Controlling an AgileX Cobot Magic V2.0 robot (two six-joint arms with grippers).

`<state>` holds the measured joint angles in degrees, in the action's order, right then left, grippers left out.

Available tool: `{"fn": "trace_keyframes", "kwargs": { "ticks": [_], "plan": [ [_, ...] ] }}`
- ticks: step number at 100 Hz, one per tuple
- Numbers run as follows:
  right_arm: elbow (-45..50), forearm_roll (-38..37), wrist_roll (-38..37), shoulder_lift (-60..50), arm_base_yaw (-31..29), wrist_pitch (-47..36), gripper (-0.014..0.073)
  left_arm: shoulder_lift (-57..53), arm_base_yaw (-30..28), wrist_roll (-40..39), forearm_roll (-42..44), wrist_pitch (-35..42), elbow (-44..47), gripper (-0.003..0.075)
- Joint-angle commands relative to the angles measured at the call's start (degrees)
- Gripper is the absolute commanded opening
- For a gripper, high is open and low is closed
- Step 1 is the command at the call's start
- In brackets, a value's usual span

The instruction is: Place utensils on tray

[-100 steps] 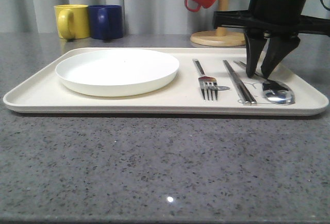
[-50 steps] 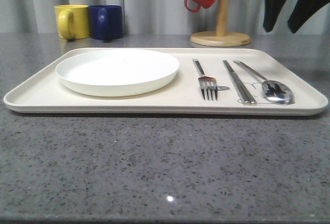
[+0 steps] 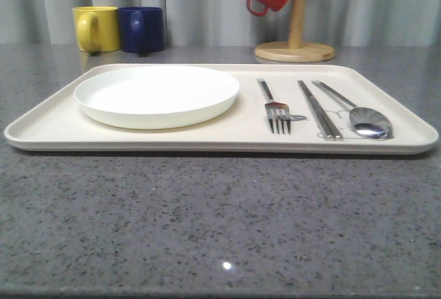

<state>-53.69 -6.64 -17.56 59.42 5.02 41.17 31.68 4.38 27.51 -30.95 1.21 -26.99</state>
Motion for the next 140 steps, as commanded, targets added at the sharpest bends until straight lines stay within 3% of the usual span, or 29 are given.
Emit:
{"fn": "trace_keyframes", "kwargs": {
  "ticks": [1, 35, 47, 63, 140],
  "plan": [
    [4.11, -1.15, 0.68, -8.19, -0.37, -7.57, 0.033, 0.27, 0.58, -0.03, -0.37, 4.06, -1.56, -0.0018],
    [23.22, -1.3, 0.68, -34.11, -0.37, -21.02, 0.0317, 0.27, 0.58, -0.03, -0.37, 4.06, -1.56, -0.0018],
    [25.59, -1.3, 0.68, -39.01, -0.37, -23.5, 0.0185, 0.27, 0.58, -0.03, -0.37, 4.06, -1.56, -0.0018],
    [25.78, -1.3, 0.68, -40.19, -0.37, -23.74, -0.0075, 0.27, 0.58, -0.03, -0.37, 4.06, -1.56, -0.0018],
    [25.78, -1.48, 0.68, -40.19, -0.37, -23.74, -0.0068, 0.27, 0.58, -0.03, -0.37, 4.06, -1.56, -0.0018]
  ]
}}
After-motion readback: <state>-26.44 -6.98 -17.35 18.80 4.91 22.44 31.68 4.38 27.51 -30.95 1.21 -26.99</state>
